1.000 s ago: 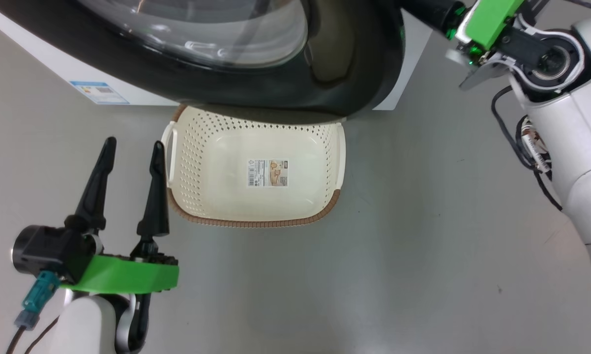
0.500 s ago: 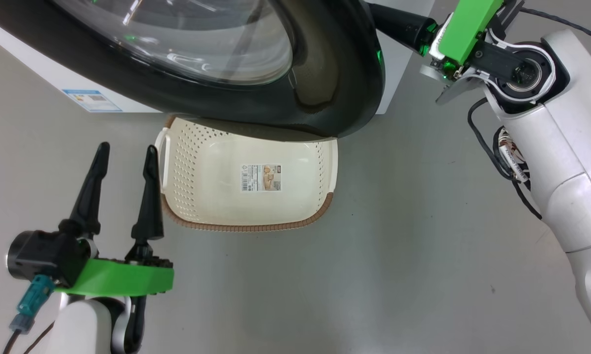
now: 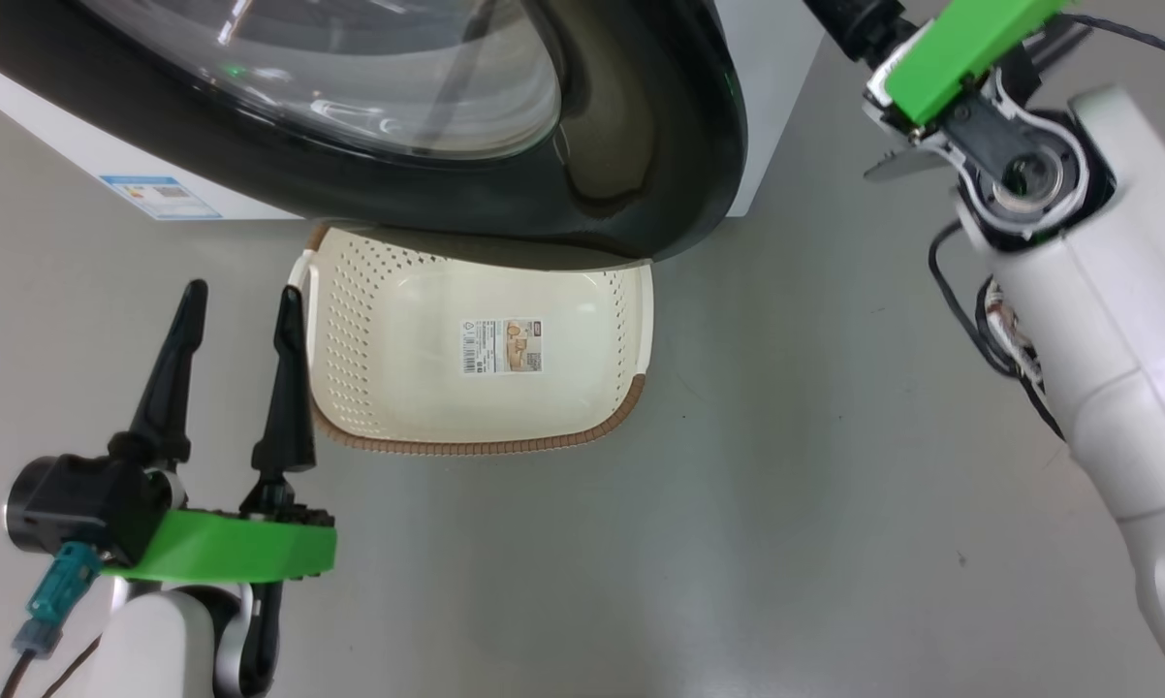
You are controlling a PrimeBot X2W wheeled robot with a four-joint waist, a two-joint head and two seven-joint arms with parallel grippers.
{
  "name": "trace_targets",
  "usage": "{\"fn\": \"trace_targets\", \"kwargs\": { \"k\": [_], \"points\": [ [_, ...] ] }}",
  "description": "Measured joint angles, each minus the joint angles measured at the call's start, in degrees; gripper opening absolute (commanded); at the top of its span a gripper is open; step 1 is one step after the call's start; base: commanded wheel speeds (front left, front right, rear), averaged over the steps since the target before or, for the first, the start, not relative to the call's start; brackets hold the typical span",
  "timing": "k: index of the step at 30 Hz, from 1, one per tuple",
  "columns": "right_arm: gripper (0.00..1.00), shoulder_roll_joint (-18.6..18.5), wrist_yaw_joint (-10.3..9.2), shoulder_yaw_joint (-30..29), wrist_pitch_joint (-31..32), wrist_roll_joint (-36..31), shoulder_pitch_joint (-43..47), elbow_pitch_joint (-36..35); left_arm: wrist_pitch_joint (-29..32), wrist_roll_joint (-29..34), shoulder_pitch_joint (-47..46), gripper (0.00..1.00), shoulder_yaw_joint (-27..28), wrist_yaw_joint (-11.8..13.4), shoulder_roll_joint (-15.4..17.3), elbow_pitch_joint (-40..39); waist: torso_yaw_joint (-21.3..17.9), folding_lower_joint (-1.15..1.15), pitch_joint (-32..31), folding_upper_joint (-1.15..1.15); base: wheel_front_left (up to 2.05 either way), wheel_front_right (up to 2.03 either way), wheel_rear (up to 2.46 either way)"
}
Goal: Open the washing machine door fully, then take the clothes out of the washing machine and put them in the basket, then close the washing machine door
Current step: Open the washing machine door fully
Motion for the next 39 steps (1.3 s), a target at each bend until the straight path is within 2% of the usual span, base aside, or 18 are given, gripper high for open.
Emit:
{"fn": "trace_targets", "kwargs": {
  "k": [10, 14, 16, 19, 22, 28, 29, 36, 39],
  "points": [
    [1.00, -4.4, 0.00, 8.3, -24.9, -11.4, 7.2, -3.1, 0.0, 0.0, 0.0, 1.00, 0.6, 0.0, 0.0, 0.3, -0.9, 0.00, -0.3, 0.00, 0.00, 0.00, 0.00],
    [1.00, -5.6, 0.01, 10.1, -29.5, -16.9, 9.2, -1.6, 0.0, 0.0, 0.0, 1.00, 0.9, 0.1, 0.0, 0.2, -1.4, 0.00, -0.5, 0.00, 0.00, 0.00, 0.00],
    [1.00, -5.4, 0.01, 7.1, -29.6, -19.4, 10.5, -1.6, 0.0, 0.0, 0.0, 1.00, 1.1, 0.1, 0.0, 0.0, -1.6, 0.00, -0.5, 0.00, 0.00, 0.00, 0.00],
    [1.00, -4.7, 0.01, 0.7, -29.9, -26.6, 13.4, -3.7, 0.0, 0.0, 0.0, 1.00, 1.3, 0.2, 0.0, -0.1, -1.9, 0.00, -0.5, 0.00, 0.00, 0.00, 0.00],
    [1.00, -2.7, 0.01, -6.2, -29.9, -35.5, 18.4, -6.1, 0.0, -0.4, 0.1, 1.00, 1.6, 0.6, 0.0, -0.2, -2.0, 0.00, -0.8, 0.00, 0.00, 0.00, 0.00],
    [1.00, 2.1, 0.01, -15.7, -29.9, -52.0, 29.5, -14.0, 0.0, -0.7, 0.2, 1.00, 1.6, 0.7, 0.0, -0.9, -1.9, 0.00, -1.5, 0.00, 0.00, 0.00, 0.00],
    [1.00, 2.1, 0.01, -15.7, -29.9, -52.0, 29.5, -14.0, 0.0, -0.7, 0.2, 1.00, 1.6, 0.7, 0.0, -0.9, -1.9, 0.00, -1.5, 0.00, 0.00, 0.00, 0.00],
    [1.00, 5.1, 0.02, -21.5, -29.9, -66.2, 37.6, -24.8, 0.0, -1.2, 1.7, 1.00, 1.5, 0.7, 0.0, -1.5, -1.9, 0.00, -1.9, 0.00, 0.00, 0.00, 0.00],
    [1.00, 5.9, 0.02, -23.0, -29.9, -68.9, 41.2, -28.5, 0.0, -1.2, 1.8, 1.00, 1.3, 0.7, 0.0, -1.6, -1.8, 0.00, -2.1, 0.00, 0.00, 0.00, 0.00]
  ]
}}
